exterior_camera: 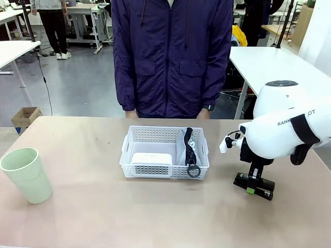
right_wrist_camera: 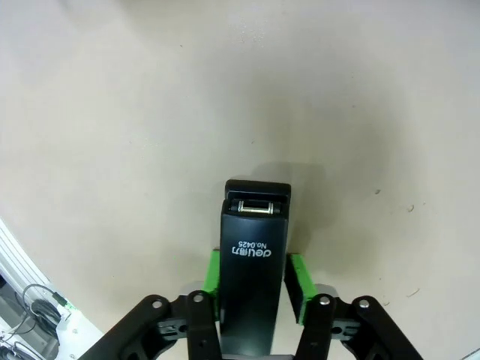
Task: Efficiently arrange items inside the basket to fit them all.
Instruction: Pick up the Stapler and place it inside the Organizing basket.
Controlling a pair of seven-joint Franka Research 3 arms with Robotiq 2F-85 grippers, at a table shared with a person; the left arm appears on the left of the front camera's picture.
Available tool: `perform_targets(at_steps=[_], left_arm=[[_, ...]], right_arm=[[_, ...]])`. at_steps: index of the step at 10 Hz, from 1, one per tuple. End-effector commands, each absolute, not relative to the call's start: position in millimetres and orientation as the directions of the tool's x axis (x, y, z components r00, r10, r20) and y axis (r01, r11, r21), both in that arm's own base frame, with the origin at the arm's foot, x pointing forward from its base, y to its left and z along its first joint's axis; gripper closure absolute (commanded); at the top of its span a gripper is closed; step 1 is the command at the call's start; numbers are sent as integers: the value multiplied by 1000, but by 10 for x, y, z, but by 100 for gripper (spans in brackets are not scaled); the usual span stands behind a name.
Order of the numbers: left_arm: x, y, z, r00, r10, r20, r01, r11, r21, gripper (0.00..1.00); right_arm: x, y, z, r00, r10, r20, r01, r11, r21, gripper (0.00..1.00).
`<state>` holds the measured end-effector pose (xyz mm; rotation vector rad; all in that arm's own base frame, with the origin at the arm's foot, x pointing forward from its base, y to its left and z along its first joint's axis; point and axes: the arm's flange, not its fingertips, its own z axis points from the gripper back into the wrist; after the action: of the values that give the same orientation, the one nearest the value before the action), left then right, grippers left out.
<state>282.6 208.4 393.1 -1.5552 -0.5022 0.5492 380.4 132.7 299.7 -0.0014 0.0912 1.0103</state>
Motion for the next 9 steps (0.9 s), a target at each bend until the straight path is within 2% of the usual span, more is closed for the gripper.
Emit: perform_targets(at_steps=[1, 2, 6, 7, 9], left_arm=[[2802, 2055, 3944, 787, 617, -29, 8, -57, -998, 0], [2802, 2055, 3944, 787, 617, -29, 8, -57, -998, 0], [2802, 2055, 3944, 787, 617, -29, 8, -57, -998, 0], [2802, 2055, 3944, 787, 617, -29, 8, -57, -998, 0], [2802, 2055, 3944, 787, 617, -29, 8, -57, -998, 0]], right_arm=[[3725, 1312, 2921, 549, 830, -102, -833, 553, 19, 97], [3729, 1315, 2919, 554, 826, -106, -829, 558, 20, 100], [3704, 1291, 2931, 554, 827, -97, -829, 558, 29, 100], [3674, 1273, 3020, 566, 821, -70, -821, 569, 47, 100], [3528, 1179, 3549, 626, 779, 37, -776, 618, 129, 100]])
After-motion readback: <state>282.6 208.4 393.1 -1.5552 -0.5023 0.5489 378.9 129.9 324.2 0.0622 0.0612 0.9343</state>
